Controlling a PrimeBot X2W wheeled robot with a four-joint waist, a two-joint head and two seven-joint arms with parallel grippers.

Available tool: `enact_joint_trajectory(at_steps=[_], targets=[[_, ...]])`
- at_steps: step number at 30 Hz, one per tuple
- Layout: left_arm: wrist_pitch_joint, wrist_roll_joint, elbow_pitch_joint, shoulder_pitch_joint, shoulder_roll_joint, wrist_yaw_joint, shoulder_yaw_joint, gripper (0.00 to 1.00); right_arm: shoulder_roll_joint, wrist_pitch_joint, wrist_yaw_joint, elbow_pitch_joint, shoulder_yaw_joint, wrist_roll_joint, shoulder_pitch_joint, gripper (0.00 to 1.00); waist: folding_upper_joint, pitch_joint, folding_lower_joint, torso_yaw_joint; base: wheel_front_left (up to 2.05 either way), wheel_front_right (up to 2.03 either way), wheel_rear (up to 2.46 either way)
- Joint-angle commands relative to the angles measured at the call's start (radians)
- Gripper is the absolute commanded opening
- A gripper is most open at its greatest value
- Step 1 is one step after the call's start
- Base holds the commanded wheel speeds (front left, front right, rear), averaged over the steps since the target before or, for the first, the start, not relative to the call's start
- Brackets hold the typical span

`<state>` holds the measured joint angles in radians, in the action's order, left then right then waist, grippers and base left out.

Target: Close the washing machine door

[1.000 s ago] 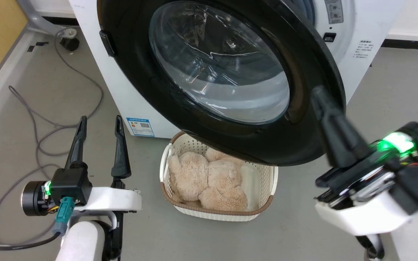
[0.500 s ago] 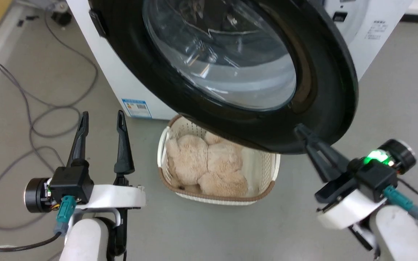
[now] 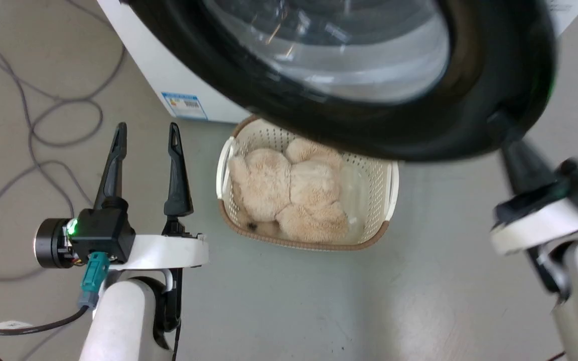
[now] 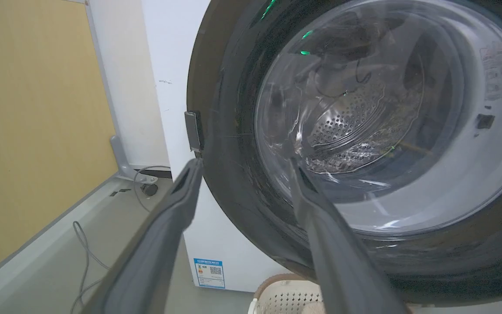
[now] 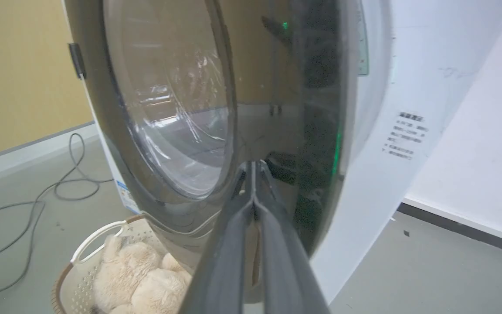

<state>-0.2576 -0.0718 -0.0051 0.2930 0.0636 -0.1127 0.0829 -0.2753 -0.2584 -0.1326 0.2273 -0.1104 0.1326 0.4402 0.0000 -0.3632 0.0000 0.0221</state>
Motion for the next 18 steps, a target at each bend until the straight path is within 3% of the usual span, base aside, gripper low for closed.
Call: enact_joint_trajectory(at_steps=[1, 9, 18], targets=[[-0.004, 0.003, -0.005, 0.014, -0.003, -0.004, -0.004, 1.00, 0.004, -0.003, 0.002, 0.008, 0.019, -0.004, 0.028, 0.00, 0.0000, -0.019, 0.0000, 0.007, 0.00, 0.00, 0.00], [-0.004, 0.005, -0.022, 0.042, -0.007, -0.014, -0.036, 1.00, 0.026, -0.003, 0.002, 0.068, 0.125, -0.023, 0.153, 0.00, 0.0000, -0.094, 0.0000, 0.032, 0.00, 0.00, 0.00], [-0.004, -0.006, -0.034, 0.058, -0.012, -0.021, -0.039, 1.00, -0.001, -0.003, 0.002, 0.171, 0.214, -0.038, 0.289, 0.00, 0.0000, -0.141, 0.0000, 0.073, 0.00, 0.00, 0.00]])
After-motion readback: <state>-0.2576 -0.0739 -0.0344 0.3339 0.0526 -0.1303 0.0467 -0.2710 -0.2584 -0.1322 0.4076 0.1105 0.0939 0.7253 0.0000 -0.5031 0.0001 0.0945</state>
